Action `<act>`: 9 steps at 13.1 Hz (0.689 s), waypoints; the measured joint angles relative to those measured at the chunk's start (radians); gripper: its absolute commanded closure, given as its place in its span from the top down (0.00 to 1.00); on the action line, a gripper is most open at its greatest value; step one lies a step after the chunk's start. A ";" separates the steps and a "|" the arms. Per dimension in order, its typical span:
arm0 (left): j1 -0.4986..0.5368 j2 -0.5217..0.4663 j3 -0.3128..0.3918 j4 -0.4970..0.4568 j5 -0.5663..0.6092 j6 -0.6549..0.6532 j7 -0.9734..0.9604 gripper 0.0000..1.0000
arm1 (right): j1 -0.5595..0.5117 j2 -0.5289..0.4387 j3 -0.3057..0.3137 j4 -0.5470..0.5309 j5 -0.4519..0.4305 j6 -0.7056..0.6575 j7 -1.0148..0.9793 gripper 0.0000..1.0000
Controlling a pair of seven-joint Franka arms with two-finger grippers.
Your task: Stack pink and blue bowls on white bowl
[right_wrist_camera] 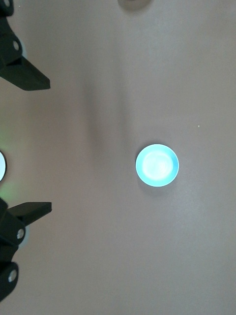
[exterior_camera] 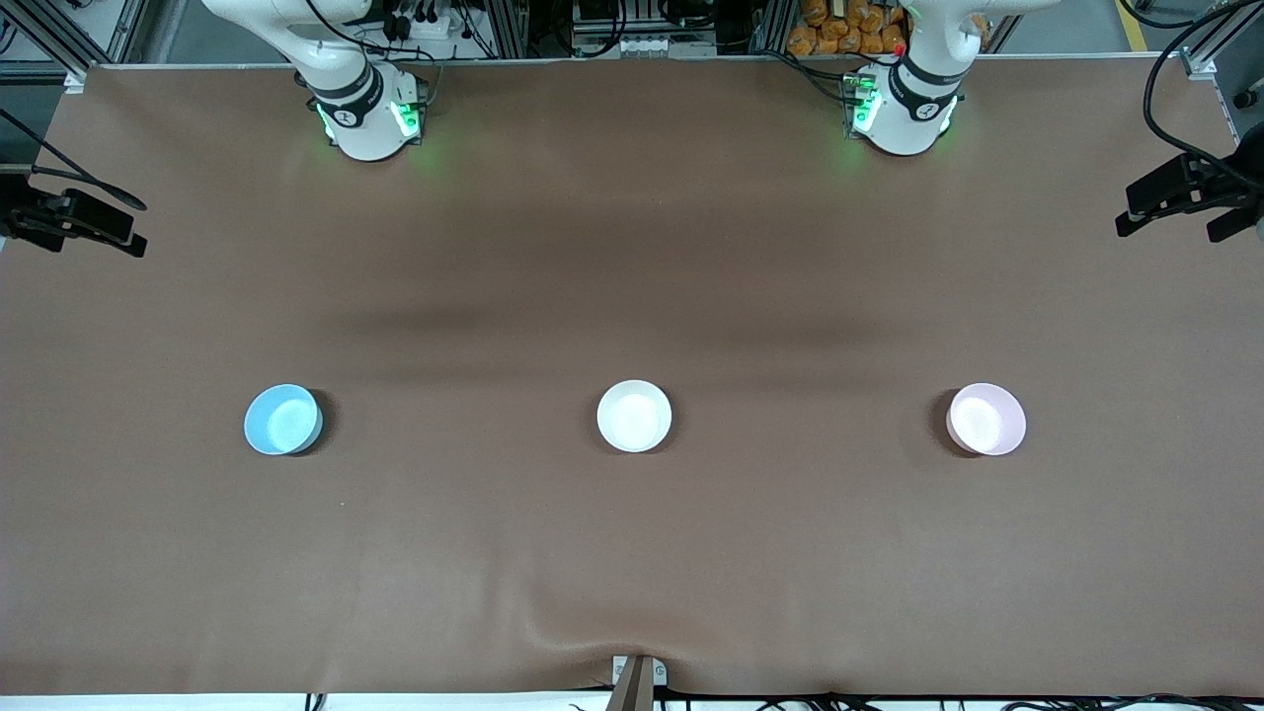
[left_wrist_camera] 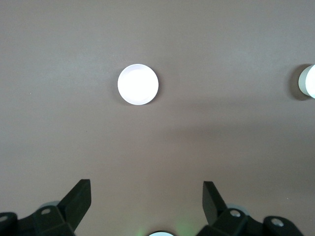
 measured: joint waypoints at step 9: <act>0.013 0.082 0.005 -0.010 0.008 0.018 0.032 1.00 | 0.000 0.002 -0.001 0.000 0.004 0.000 0.001 1.00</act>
